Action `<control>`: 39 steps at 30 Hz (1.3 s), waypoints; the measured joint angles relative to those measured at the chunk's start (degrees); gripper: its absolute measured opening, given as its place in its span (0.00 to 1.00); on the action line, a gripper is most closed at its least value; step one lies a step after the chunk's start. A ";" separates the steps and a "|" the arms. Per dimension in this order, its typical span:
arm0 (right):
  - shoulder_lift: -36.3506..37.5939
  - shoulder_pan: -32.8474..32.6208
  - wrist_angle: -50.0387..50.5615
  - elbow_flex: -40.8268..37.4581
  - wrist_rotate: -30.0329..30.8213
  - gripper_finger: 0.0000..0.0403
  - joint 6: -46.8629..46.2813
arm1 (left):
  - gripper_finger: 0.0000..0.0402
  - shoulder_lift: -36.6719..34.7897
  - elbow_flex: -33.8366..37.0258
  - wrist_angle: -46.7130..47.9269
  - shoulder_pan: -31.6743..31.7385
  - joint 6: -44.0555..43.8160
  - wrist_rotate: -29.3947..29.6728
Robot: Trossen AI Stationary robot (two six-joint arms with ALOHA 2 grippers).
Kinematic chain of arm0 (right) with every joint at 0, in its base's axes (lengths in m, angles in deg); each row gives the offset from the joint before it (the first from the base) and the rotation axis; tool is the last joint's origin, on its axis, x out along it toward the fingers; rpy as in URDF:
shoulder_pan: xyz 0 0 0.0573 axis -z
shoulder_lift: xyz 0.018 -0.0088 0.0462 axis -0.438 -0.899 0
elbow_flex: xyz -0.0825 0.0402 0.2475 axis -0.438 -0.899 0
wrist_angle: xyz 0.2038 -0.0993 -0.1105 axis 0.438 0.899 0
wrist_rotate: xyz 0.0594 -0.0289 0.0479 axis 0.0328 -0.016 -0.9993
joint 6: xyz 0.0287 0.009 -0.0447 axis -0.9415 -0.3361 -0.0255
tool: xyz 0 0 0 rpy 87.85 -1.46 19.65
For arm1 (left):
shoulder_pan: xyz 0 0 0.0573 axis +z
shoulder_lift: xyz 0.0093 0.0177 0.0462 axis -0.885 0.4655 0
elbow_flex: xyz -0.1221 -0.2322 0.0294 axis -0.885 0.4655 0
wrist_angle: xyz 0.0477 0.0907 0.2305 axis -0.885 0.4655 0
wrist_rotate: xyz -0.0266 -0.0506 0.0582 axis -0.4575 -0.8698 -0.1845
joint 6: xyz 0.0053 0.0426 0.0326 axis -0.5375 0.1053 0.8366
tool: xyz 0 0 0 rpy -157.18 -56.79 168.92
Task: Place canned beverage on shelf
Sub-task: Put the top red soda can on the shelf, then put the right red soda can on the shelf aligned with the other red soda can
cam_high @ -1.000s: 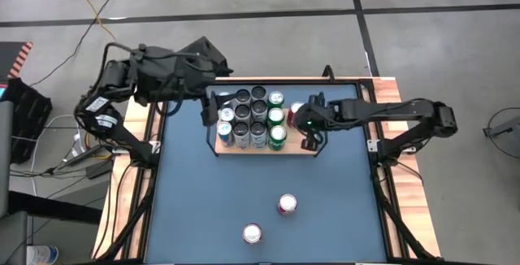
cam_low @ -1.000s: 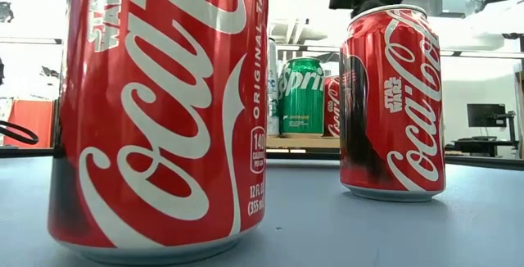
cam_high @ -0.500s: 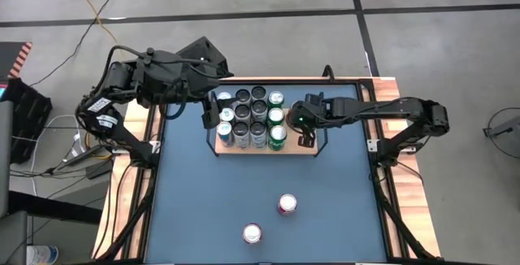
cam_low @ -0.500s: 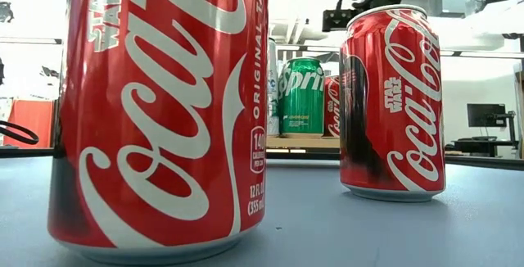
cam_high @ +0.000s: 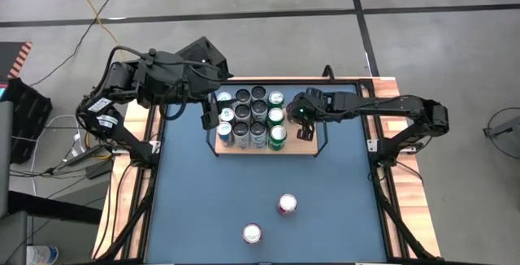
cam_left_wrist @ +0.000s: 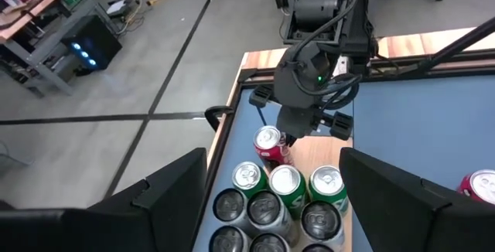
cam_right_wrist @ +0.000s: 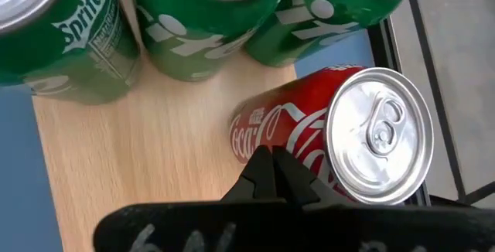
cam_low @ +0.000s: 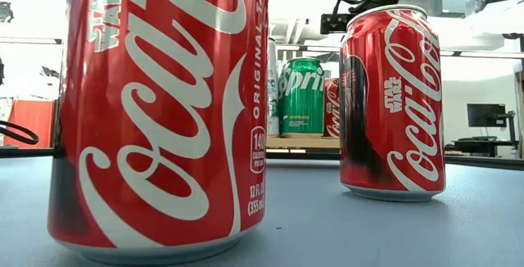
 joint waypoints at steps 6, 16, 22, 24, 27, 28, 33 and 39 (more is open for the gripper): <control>2.02 -2.45 0.14 2.48 0.30 0.00 -1.15 | 0.70 0.00 0.00 0.57 0.00 0.17 -1.59; 12.16 -12.11 19.85 24.35 0.78 0.00 -10.45 | 0.70 2.79 1.49 -2.83 -1.70 -1.88 -18.37; 16.62 -18.84 25.80 30.88 6.80 0.00 -17.58 | 0.70 8.49 5.40 -8.57 -4.63 -5.85 -16.56; 18.30 -20.73 27.21 31.66 9.24 0.00 -19.38 | 0.70 10.46 5.75 -11.48 -5.40 -8.16 -16.12; 20.36 -23.17 28.19 31.87 10.84 0.00 -20.86 | 0.70 14.38 5.77 -11.08 -6.87 -10.36 -15.34; 20.77 -23.54 29.45 31.81 10.81 0.00 -21.36 | 0.70 15.86 5.77 -10.93 -7.67 -11.20 -14.77; 21.61 -25.20 33.45 31.78 10.92 0.00 -22.95 | 0.70 21.73 5.81 -11.37 -10.66 -13.42 -11.95; 21.55 -26.51 35.27 31.78 10.92 0.00 -21.76 | 0.70 27.54 5.81 -13.47 -13.71 -21.97 -9.09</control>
